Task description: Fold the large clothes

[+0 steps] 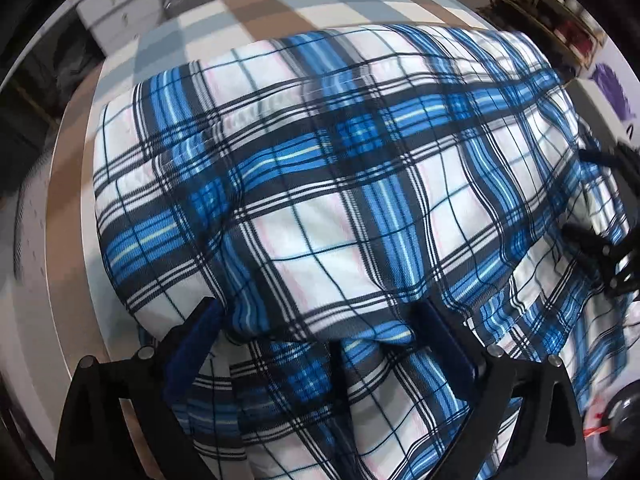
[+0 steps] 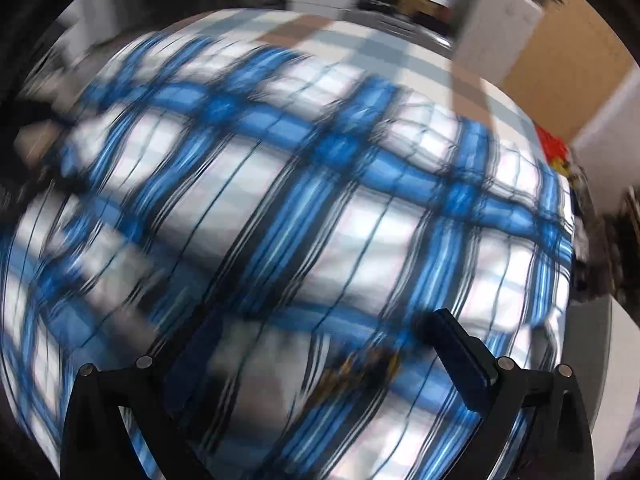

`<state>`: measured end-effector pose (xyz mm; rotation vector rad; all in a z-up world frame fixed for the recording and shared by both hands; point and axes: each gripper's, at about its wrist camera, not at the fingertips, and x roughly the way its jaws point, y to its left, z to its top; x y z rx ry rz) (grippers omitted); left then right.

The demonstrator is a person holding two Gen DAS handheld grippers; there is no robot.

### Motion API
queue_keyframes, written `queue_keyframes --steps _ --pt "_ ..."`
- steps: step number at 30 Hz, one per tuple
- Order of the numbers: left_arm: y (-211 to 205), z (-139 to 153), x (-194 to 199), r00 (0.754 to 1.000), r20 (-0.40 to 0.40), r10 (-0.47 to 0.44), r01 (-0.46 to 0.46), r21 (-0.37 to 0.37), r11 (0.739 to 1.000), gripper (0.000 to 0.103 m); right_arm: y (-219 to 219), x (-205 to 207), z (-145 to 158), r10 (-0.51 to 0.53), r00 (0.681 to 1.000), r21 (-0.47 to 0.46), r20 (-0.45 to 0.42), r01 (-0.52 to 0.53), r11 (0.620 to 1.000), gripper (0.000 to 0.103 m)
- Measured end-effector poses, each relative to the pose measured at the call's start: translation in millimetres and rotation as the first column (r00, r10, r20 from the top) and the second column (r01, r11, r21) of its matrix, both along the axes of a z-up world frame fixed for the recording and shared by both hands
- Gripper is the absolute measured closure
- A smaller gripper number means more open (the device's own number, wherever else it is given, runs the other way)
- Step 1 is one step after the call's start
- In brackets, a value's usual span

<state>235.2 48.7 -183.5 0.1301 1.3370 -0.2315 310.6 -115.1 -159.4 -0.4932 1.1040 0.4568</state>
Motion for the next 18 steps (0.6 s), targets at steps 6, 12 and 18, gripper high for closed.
queue_keyframes --steps 6,12,18 --pt "10 12 -50 0.997 -0.011 0.076 -0.075 0.026 0.997 0.007 -21 -43 18 -0.145 0.989 0.09 0.003 0.144 0.986 0.0" --pt "34 43 -122 0.987 0.025 0.16 -0.153 -0.172 0.973 0.007 -57 -74 86 -0.231 0.973 0.343 0.018 0.211 0.915 0.0" --pt "50 70 -192 0.968 0.145 0.205 -0.156 -0.292 0.944 0.007 -85 -157 142 -0.172 0.983 0.682 0.06 0.085 0.726 0.0"
